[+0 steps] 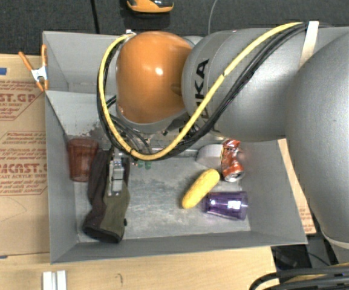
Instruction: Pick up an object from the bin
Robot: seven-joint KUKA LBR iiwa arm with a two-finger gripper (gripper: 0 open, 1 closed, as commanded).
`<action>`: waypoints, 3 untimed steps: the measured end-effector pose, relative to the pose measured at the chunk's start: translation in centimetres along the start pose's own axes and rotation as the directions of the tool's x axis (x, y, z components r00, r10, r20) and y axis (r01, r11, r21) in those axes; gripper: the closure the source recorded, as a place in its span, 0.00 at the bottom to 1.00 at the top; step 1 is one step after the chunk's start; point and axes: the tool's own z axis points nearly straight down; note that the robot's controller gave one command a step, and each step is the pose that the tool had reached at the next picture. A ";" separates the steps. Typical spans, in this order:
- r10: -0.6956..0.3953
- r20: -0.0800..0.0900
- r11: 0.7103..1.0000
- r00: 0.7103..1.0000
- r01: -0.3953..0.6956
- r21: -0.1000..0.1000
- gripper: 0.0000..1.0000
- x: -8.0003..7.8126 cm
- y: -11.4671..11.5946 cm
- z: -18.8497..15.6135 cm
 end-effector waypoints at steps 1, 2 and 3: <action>0.002 0.007 1.000 1.000 -0.002 -0.001 0.00 -0.2 -0.1 -0.5; -0.073 0.013 0.997 0.997 0.074 -0.001 0.00 -0.4 -0.1 3.4; -0.209 0.013 0.978 0.978 0.209 0.001 0.00 -1.8 -0.8 10.1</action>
Offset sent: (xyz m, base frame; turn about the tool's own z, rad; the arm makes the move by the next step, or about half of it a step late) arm 0.0046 -0.0029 -0.1280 -0.2383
